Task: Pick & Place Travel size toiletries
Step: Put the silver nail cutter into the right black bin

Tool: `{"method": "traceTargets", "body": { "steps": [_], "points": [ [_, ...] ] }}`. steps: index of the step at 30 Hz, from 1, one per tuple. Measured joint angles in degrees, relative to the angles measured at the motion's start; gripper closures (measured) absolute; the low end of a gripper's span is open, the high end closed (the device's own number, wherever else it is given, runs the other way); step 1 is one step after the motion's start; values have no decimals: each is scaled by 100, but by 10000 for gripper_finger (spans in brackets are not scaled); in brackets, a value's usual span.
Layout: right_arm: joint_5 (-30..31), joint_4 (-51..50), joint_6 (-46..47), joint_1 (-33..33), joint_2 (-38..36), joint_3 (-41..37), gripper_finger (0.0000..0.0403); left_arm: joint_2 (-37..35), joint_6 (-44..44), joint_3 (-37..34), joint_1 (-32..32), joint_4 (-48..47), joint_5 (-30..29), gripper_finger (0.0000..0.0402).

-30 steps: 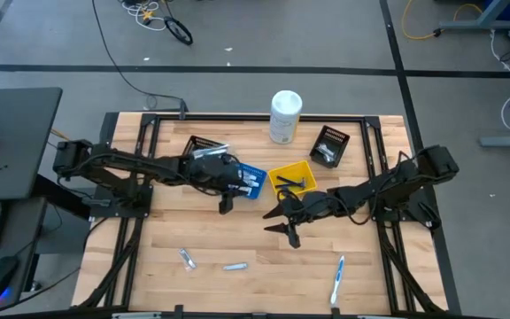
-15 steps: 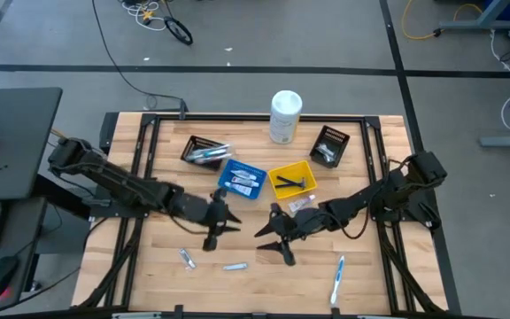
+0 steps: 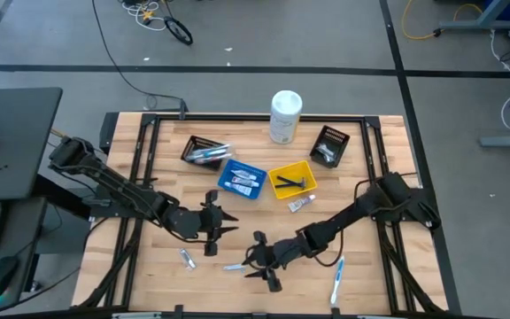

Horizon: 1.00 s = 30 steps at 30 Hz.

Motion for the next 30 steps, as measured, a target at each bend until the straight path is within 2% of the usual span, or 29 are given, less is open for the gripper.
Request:
{"method": "traceTargets", "body": {
  "steps": [2, 6, 10, 13, 15, 24, 30],
  "points": [
    [84, -27, -40, 39, 89, 36, 220, 0, 16, 0, -5, 68, -52, 294],
    [762, -117, 96, 111, 351, 74, 220, 0, 18, 4, -7, 71, -64, 294],
    [824, -83, 106, 209, 653, 235, 220, 2, -26, 4, -15, 31, -64, 294],
    [1455, -125, 1, 300, 867, 347, 220, 2, -81, 4, -34, 53, -44, 294],
    [1630, -110, -2, 305, 942, 381, 220, 2, -142, 4, -65, 20, -46, 294],
    [1608, -474, 213, 200, 1023, 385, 224, 4, -170, 4, -198, -71, -39, 294],
    [1351, -452, 212, 85, 1012, 386, 263, 4, -159, 4, -195, -132, -43, 294]
  ]
}}
